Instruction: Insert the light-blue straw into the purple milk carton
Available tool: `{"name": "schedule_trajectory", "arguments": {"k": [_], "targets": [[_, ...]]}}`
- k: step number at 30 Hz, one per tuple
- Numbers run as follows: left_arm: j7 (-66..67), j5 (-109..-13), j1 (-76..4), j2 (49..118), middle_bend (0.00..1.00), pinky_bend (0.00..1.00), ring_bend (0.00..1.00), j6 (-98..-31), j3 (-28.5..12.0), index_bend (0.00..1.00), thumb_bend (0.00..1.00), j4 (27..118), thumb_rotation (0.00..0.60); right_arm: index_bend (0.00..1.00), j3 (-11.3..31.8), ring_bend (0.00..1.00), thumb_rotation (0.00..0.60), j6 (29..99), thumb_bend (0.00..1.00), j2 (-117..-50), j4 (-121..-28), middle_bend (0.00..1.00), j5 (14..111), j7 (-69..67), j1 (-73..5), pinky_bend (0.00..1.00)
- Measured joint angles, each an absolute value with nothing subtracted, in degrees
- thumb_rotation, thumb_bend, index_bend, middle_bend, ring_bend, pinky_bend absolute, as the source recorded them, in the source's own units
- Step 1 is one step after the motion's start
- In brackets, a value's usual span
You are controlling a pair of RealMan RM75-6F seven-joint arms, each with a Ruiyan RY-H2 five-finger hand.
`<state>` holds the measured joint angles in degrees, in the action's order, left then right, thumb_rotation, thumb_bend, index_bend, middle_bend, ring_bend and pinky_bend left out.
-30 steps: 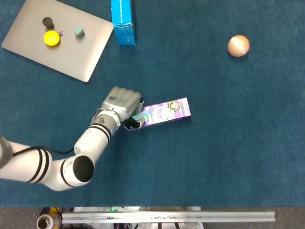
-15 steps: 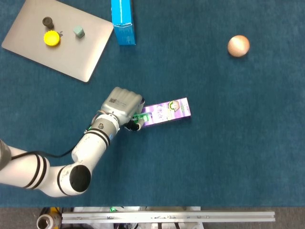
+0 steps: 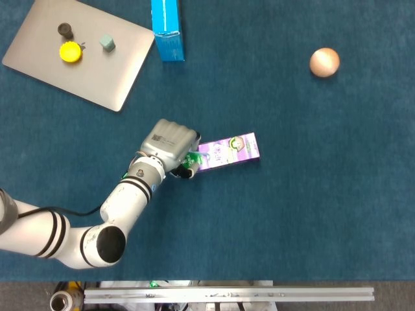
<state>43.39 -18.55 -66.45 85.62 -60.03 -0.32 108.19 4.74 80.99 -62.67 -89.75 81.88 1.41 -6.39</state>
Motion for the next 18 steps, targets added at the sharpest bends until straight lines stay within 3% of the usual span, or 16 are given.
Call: {"name": "schedule_trajectory", "arguments": {"k": [6, 18], "targets": [[42.8, -19.8, -66.0, 85.7, 0.85, 1.0, 0.94, -59.8, -0.8, 0.25, 0.38, 108.3, 0.4, 0.24, 4.7, 0.24, 0.51, 81.2, 0.46, -62.6, -89.8, 0.35, 81.8, 1.3, -6.1, 0.35], [41.6, -22.9, -65.0, 85.2, 0.85, 1.0, 0.93, -59.9, -1.1, 0.24, 0.38, 109.5, 0.417, 0.24, 4.7, 0.24, 0.511, 81.3, 0.46, -62.5, -89.7, 0.35, 82.0, 0.9, -6.0, 0.35]]}}
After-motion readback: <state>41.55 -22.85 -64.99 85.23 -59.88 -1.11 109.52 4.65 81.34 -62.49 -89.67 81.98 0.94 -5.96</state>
